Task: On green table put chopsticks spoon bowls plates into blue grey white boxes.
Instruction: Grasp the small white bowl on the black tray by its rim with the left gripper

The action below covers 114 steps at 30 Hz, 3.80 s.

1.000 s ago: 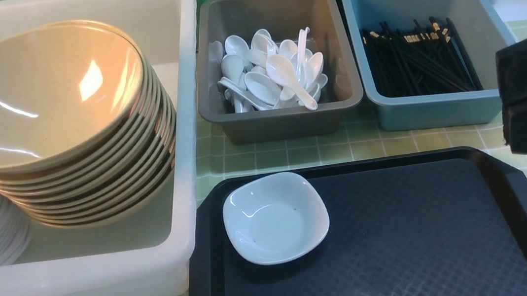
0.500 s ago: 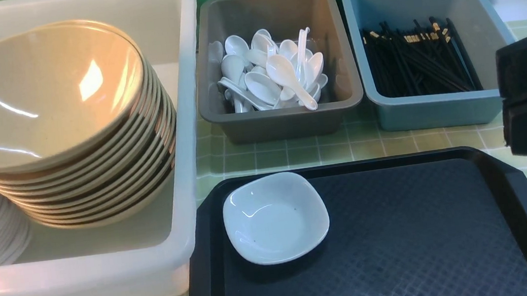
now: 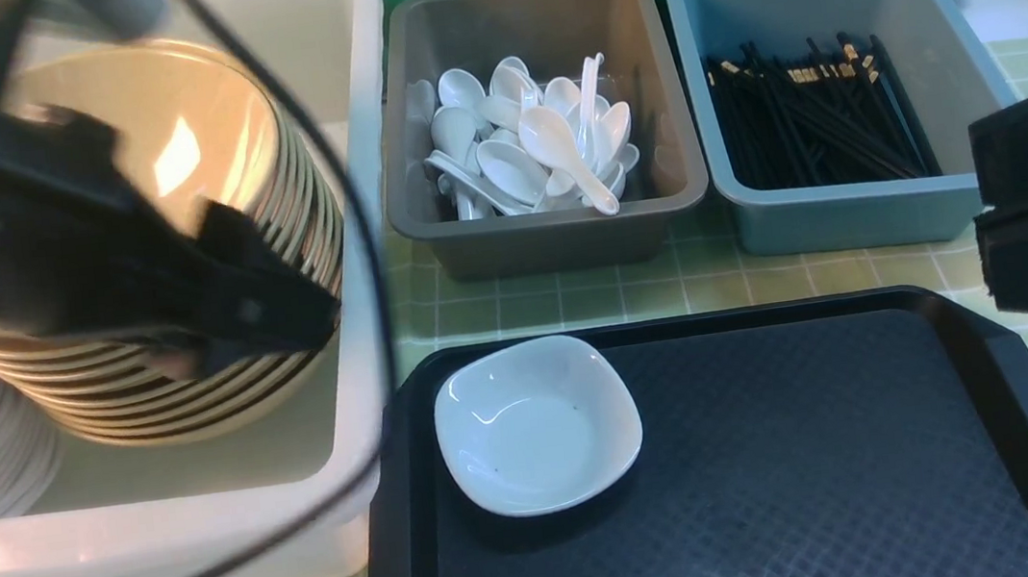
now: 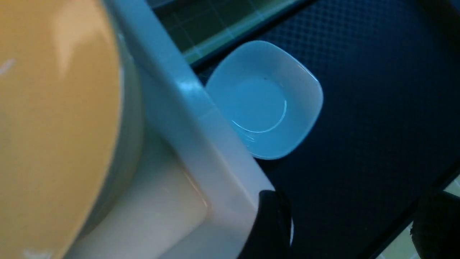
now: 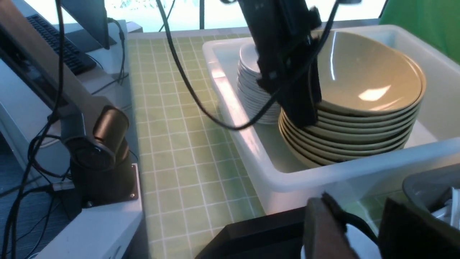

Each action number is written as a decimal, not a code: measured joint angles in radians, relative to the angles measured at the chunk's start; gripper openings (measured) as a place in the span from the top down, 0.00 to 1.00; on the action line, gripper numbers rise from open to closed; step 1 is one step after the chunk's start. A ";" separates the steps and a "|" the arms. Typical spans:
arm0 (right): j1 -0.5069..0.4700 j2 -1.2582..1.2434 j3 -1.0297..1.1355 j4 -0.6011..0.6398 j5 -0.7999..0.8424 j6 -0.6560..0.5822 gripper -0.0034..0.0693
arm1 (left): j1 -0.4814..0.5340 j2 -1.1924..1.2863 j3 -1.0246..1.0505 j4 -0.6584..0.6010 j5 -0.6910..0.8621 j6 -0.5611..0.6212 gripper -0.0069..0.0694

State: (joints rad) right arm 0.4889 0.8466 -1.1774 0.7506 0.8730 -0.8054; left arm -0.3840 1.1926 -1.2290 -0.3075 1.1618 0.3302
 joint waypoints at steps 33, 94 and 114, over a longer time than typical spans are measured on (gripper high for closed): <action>0.000 0.001 0.000 -0.108 0.123 0.099 0.63 | -0.243 0.624 -0.567 0.294 0.081 -0.052 0.13; 0.000 0.001 0.000 -0.130 0.079 0.122 0.90 | -0.401 0.908 -0.576 0.196 0.065 -0.330 0.87; 0.000 0.001 0.000 -0.130 0.071 0.122 0.86 | -0.528 0.860 -0.410 0.192 -0.066 -0.343 0.85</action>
State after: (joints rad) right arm 0.4889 0.8477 -1.1774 0.6206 0.9441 -0.6836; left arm -0.9124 2.0523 -1.6391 -0.1153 1.0961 -0.0129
